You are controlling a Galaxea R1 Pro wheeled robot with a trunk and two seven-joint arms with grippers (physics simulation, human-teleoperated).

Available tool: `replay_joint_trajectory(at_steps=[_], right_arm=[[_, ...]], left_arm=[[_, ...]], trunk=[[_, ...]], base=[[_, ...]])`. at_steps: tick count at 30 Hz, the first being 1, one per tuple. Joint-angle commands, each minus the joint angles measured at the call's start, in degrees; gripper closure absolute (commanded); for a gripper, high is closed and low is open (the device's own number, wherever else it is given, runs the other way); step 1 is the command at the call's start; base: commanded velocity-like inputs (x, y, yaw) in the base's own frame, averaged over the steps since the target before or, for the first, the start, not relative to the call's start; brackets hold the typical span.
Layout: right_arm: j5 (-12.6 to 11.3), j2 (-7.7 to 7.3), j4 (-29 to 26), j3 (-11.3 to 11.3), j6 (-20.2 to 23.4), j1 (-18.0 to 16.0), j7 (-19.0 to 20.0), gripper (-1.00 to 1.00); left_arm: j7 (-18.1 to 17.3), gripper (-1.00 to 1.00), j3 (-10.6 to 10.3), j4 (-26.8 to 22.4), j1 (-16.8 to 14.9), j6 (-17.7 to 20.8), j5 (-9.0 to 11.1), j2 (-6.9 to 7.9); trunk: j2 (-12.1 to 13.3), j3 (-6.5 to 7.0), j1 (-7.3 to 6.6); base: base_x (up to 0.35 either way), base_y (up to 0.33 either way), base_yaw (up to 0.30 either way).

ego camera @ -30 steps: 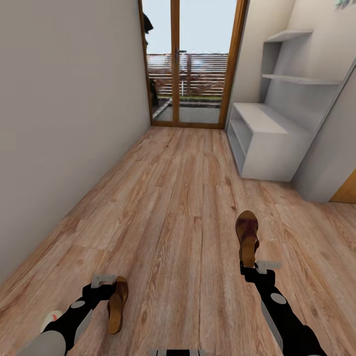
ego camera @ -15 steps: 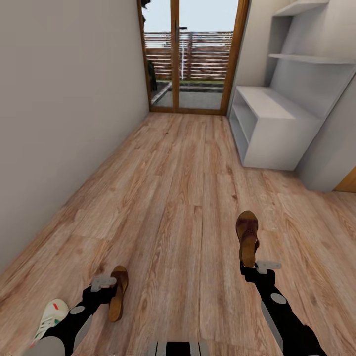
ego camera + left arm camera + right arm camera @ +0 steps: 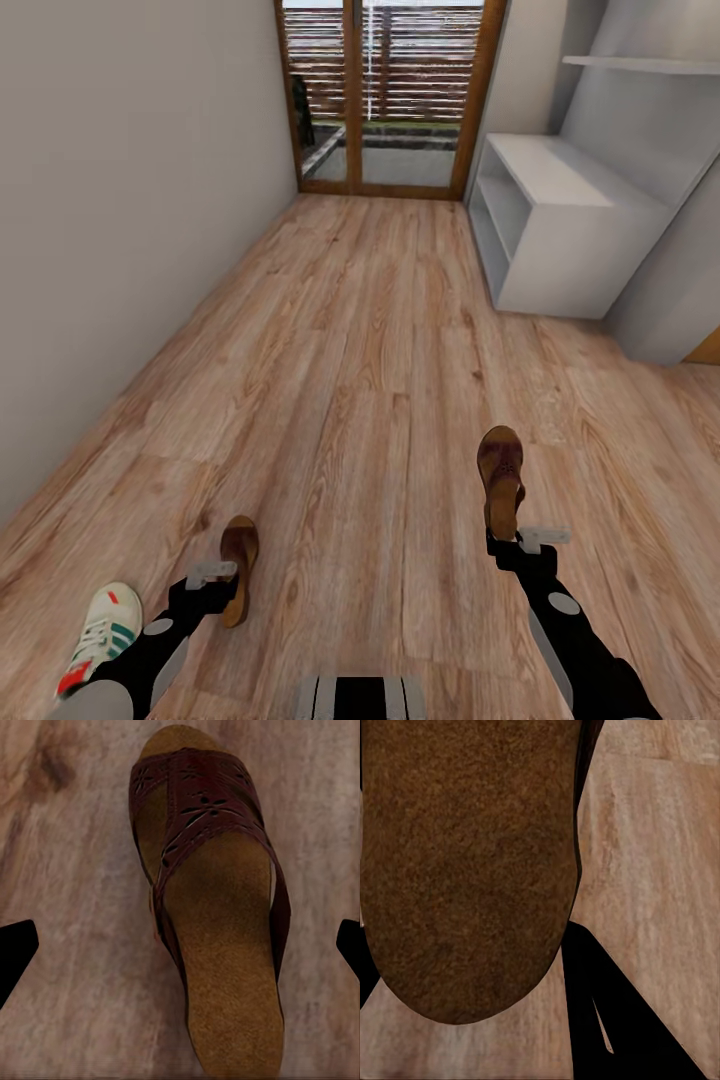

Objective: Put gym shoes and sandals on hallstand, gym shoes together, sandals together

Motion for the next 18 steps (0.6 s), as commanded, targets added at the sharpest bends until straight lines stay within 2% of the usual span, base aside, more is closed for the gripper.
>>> replay_joint_trajectory(at_steps=[1, 4, 13, 18], right_arm=[[-0.2, -0.01, 0.0, 0.0, -0.1, 0.0, -0.2, 1.00], [-0.2, -0.02, 0.0, 0.0, -0.1, 0.0, -0.2, 1.00], [-0.2, -0.02, 0.0, 0.2, -0.1, 0.0, -0.2, 1.00], [-0.2, -0.02, 0.0, 0.2, -0.1, 0.0, -0.2, 1.00]], left_arm=[[-0.3, -1.00, 0.5, 0.0, 0.0, -0.2, -0.6, -0.03], [-0.3, -1.00, 0.6, 0.0, 0.0, -0.2, -0.6, -0.04], [-0.3, -1.00, 0.6, 0.0, 0.0, -0.3, -0.5, 0.04], [-0.3, -1.00, 0.6, 0.0, 0.1, -0.3, -0.5, -0.02]], trunk=[[0.0, -0.35, 0.01], [-0.1, -1.24, 0.09], [-0.1, -1.33, 0.09], [-0.1, -2.60, 0.22]], base=[[0.000, 0.000, -0.091], [0.000, 0.000, -0.139], [0.000, 0.000, -0.024], [0.000, 0.000, -0.001]])
